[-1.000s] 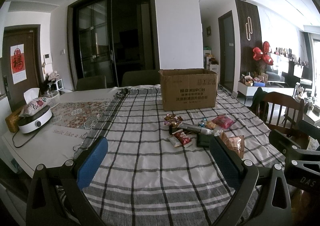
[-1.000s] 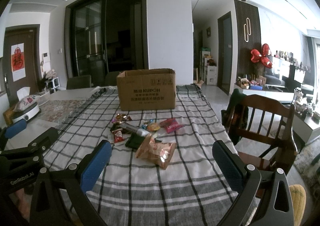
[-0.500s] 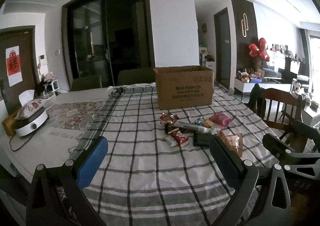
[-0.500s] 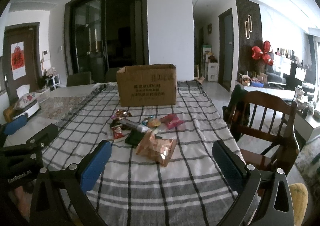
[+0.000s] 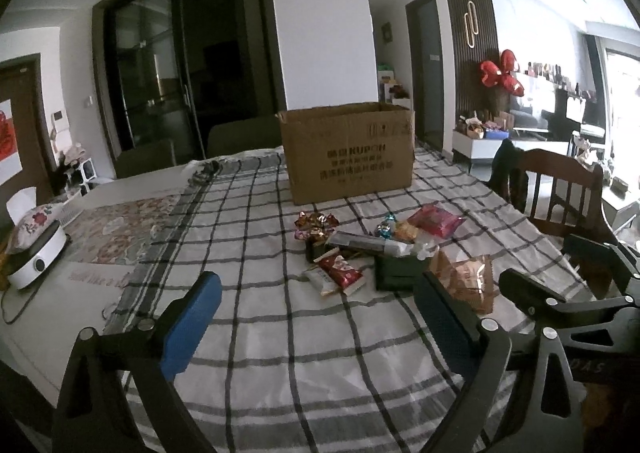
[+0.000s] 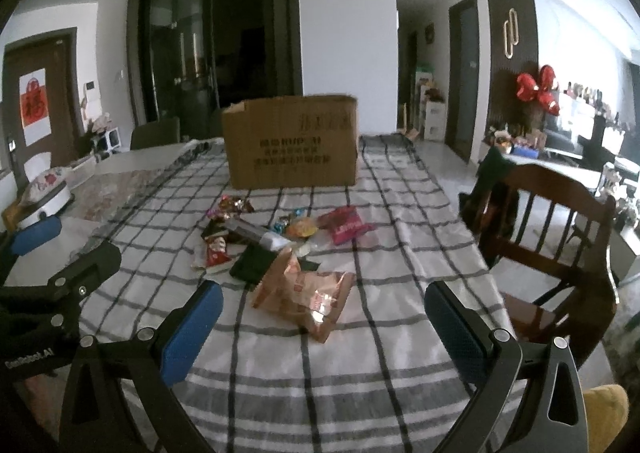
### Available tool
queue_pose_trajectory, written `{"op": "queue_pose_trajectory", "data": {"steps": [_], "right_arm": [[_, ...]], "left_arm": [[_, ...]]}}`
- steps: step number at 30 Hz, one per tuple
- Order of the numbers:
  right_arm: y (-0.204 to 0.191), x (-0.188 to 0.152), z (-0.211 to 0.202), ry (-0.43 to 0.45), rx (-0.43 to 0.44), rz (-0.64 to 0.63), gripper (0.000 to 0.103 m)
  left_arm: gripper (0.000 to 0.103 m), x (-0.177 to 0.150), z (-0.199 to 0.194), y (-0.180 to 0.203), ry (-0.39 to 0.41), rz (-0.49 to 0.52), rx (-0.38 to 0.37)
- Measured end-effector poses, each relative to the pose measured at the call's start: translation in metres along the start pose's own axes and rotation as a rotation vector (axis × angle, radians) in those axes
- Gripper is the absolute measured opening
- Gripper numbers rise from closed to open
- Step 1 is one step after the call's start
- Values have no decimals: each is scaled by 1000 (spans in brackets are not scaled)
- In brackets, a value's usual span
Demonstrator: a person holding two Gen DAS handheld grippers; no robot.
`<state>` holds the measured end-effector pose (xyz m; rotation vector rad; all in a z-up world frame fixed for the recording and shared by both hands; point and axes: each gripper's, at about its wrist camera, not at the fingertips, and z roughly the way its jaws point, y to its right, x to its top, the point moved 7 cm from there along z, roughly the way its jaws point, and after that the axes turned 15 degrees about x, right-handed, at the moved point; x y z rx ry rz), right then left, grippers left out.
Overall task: Organize snacks
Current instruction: 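Grasp the large translucent bag with the right gripper while the left grasps the red-white bar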
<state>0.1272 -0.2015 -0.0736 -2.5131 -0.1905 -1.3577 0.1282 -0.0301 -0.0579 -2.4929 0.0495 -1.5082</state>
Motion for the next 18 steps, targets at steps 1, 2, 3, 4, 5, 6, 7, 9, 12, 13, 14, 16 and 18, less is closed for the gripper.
{"op": "queue_pose_trajectory", "data": {"steps": [1,2,3,4,5,6,7,9,12,13,14,16,18], "right_arm": [[1,-1,2,-5,5,4,102],[1,-2,7,-12,14,9,102],[2,-2,13,-22,19,15,102],[3,-4,15,-27,21,19,102],[4,-5,19,-35,23,25,102],[6,-6,25,-45,27,33,102],[7,-7,28,-51,31,40,102],[8,-8,38,-70,35,49,102],[9,-9,51,-92,42,57,100],[10,-9,55,-99,42,62,100],[10,-9,58,-104,43,69,99],[15,-9,66,-112,44,93,99],[18,-10,74,-124,56,128,96]], "left_arm": [[96,-1,1,2,-2,0,-1],[95,-2,5,4,-11,0,-2],[93,-4,11,5,-25,-2,-7],[92,-5,17,7,-41,-4,-14],[92,-7,21,9,-53,-6,-17],[90,-9,24,10,-61,-7,-20],[86,-10,30,10,-73,-8,-21],[82,-12,38,12,-94,-15,-27],[77,-15,53,13,-130,-34,-36],[73,-16,59,13,-144,-39,-40],[71,-17,63,14,-155,-41,-43],[67,-17,70,16,-173,-49,-47],[65,-17,77,18,-184,-56,-50]]}}
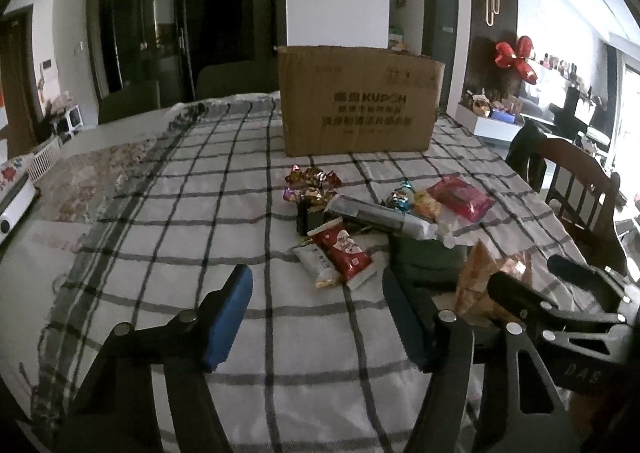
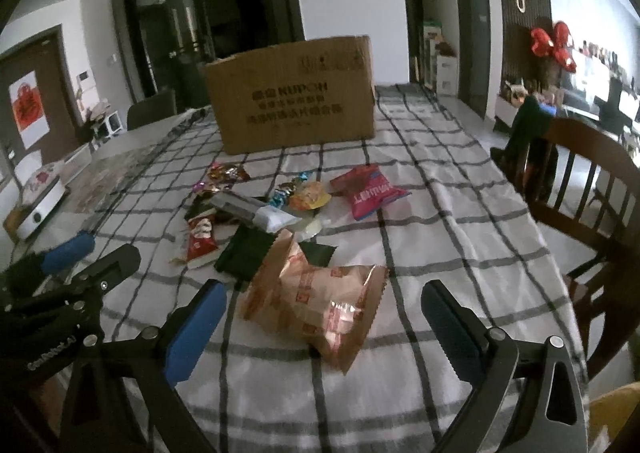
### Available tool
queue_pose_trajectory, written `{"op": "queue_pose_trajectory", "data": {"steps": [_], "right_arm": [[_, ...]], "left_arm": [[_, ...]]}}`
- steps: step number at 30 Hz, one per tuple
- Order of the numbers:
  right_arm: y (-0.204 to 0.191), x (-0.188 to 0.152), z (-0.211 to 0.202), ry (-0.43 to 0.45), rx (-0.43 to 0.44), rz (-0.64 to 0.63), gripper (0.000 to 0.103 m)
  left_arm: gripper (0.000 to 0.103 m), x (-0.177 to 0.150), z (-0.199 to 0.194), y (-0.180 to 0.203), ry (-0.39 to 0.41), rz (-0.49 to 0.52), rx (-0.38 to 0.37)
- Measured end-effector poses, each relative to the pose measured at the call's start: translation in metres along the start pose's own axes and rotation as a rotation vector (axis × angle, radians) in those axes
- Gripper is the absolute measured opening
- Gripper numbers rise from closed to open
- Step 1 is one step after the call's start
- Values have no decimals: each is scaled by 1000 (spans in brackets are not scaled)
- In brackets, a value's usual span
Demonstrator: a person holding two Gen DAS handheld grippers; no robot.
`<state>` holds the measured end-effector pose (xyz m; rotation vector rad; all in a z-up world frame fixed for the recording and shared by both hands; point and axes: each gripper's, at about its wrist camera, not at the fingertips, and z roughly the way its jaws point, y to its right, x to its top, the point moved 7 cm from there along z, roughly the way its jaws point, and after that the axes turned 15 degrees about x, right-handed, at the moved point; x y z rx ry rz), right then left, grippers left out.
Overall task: Organize snacks
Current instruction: 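Grasp the large translucent bag with the right gripper while the left grasps the red-white bar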
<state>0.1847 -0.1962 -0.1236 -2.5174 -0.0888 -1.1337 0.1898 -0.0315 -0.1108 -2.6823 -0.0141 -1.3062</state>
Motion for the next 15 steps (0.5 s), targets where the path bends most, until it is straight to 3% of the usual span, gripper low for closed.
{"op": "queue_pose_trajectory", "data": {"steps": [15], "right_arm": [[12,-5,30,-59,50,111,77]], "left_arm": [[46,10,52,32,-93,-10,-7]]}}
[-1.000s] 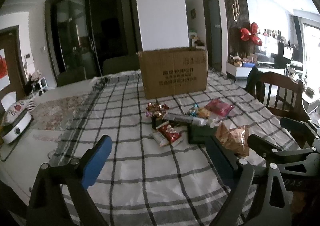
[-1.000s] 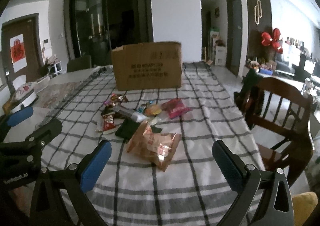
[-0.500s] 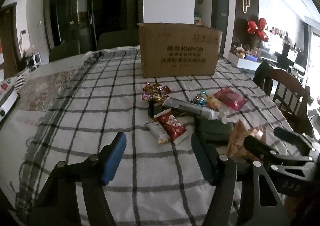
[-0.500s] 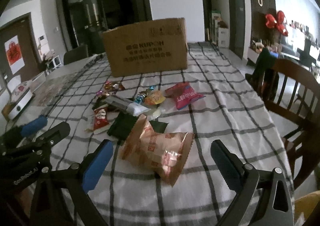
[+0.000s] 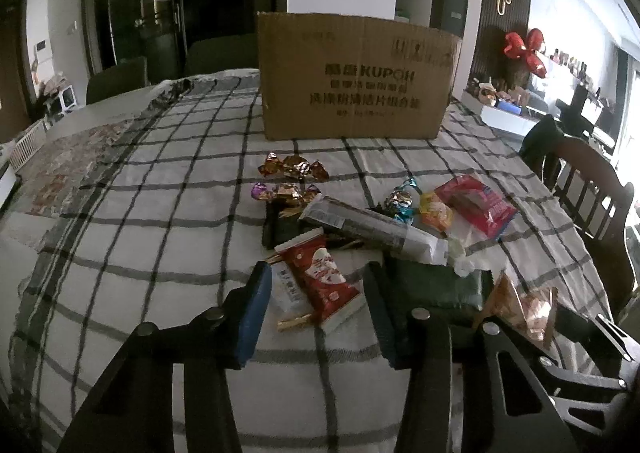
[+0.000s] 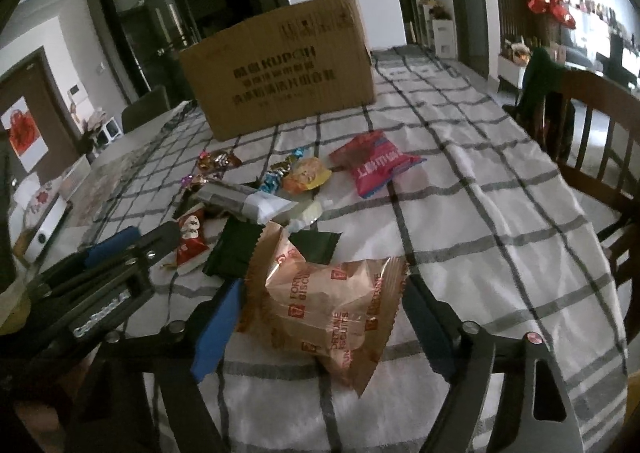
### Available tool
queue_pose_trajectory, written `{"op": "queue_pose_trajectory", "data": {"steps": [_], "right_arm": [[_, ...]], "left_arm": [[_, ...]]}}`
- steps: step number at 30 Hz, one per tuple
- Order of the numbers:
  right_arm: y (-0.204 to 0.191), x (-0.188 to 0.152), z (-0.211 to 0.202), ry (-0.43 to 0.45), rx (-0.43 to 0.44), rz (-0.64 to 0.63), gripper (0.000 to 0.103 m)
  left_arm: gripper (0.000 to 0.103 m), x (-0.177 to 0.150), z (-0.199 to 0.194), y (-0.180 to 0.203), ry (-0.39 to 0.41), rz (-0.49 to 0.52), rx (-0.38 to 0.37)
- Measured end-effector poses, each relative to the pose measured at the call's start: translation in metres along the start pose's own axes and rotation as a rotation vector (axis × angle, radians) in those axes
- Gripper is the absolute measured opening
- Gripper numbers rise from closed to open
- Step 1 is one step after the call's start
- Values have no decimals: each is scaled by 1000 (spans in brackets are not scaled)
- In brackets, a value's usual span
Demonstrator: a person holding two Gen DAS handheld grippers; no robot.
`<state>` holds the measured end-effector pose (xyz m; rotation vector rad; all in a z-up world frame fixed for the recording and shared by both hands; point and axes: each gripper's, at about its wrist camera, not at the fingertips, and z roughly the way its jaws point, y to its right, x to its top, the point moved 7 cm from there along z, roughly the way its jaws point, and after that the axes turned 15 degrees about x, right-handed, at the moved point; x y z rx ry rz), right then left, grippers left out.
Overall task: Organize snacks
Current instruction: 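Grasp the large translucent bag with the right gripper while the left grasps the red-white bar, then lift both held snacks and carry them over the cardboard box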
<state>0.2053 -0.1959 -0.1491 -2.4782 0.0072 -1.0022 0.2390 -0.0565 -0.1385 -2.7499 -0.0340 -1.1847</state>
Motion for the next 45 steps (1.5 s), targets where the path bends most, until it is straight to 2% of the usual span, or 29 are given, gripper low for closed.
{"op": "queue_pose_trajectory", "data": {"steps": [3,8,12,14,17,19,34,45], "right_arm": [[3,1,3,-3,4,14,75],[3,3,7,-10,13,21,64],[-1,6,8,-12,14,5,54],[-3,7,9,-13,10,-3,52],[-4,8,9,-9,6,-12,48],[-4,9,7,1,0,-23,47],[-20,24,-12,63,1,-79,45],[-35,50,-38,120,26,-98,45]], "left_arm": [[43,0,8,3,-18,-4,6],[39,-1,21,5,-67,-16,12],[36,1,23,5,-72,-17,32],[29,1,24,5,-80,-26,17],[28,2,25,5,-84,-32,9],[23,2,25,5,-80,-33,5],[21,5,-7,-7,-35,-23,-21],[21,39,-59,-11,77,-16,-40]]}}
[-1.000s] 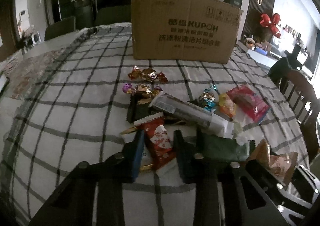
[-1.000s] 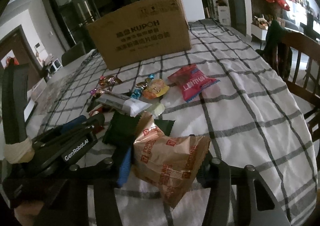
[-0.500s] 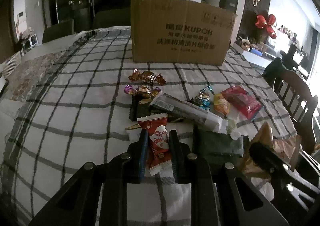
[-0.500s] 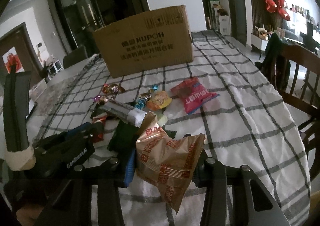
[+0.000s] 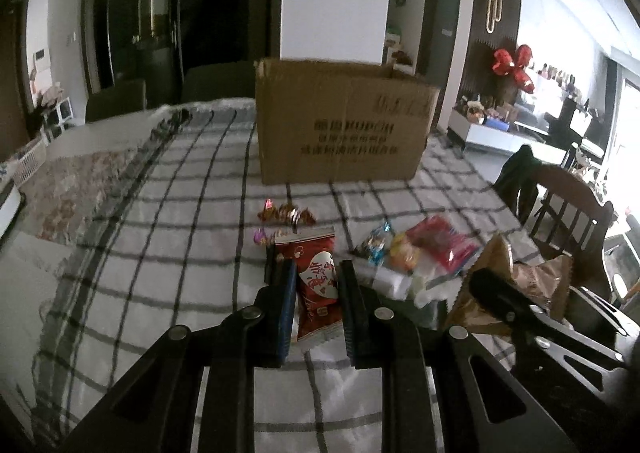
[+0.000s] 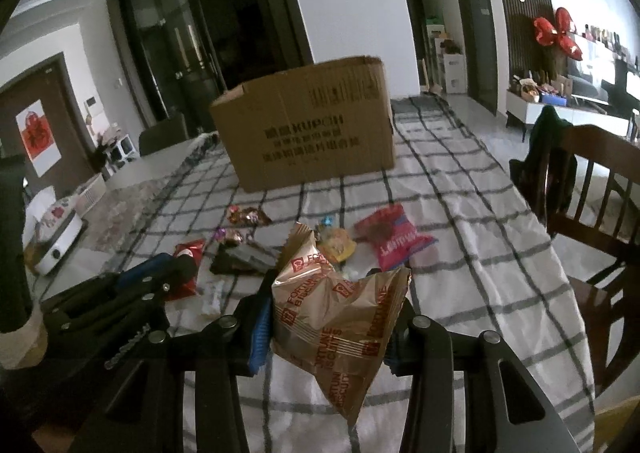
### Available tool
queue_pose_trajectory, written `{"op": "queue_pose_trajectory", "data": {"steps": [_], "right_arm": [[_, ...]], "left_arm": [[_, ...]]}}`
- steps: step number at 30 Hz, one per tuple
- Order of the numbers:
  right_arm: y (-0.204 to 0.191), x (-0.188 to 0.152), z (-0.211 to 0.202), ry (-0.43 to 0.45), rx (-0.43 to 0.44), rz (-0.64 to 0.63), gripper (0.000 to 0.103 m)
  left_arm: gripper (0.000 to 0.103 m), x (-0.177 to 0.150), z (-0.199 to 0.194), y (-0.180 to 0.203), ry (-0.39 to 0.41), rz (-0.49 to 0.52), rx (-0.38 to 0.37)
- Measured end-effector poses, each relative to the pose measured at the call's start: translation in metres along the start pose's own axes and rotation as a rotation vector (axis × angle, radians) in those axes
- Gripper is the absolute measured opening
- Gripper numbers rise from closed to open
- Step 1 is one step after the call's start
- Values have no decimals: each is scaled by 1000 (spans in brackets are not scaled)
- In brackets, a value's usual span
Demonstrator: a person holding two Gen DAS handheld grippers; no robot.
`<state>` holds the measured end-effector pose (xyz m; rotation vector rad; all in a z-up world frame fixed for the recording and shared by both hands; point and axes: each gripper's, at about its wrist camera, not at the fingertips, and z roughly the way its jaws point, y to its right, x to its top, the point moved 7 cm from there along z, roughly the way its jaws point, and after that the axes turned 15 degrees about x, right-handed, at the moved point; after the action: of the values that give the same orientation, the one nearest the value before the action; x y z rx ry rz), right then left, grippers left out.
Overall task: Organize snacks
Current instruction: 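Lift both held snacks and carry them over the cardboard box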
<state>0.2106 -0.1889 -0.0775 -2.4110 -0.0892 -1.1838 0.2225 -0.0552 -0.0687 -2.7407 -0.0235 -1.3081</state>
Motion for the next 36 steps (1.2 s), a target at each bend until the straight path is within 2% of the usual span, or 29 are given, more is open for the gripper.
{"op": "queue_pose_trajectory", "data": {"steps": [15,31,36], "right_arm": [[-2,66,-14,93,42,-17,45],[1,159,7,194,48,-69,45],[2,191,21,206,44,-98,45]], "left_arm": [[21,64,-26,6,104,5,-50],[21,155,-7,7,190,44,-59],[21,182,7,10,193,59,-58]]}}
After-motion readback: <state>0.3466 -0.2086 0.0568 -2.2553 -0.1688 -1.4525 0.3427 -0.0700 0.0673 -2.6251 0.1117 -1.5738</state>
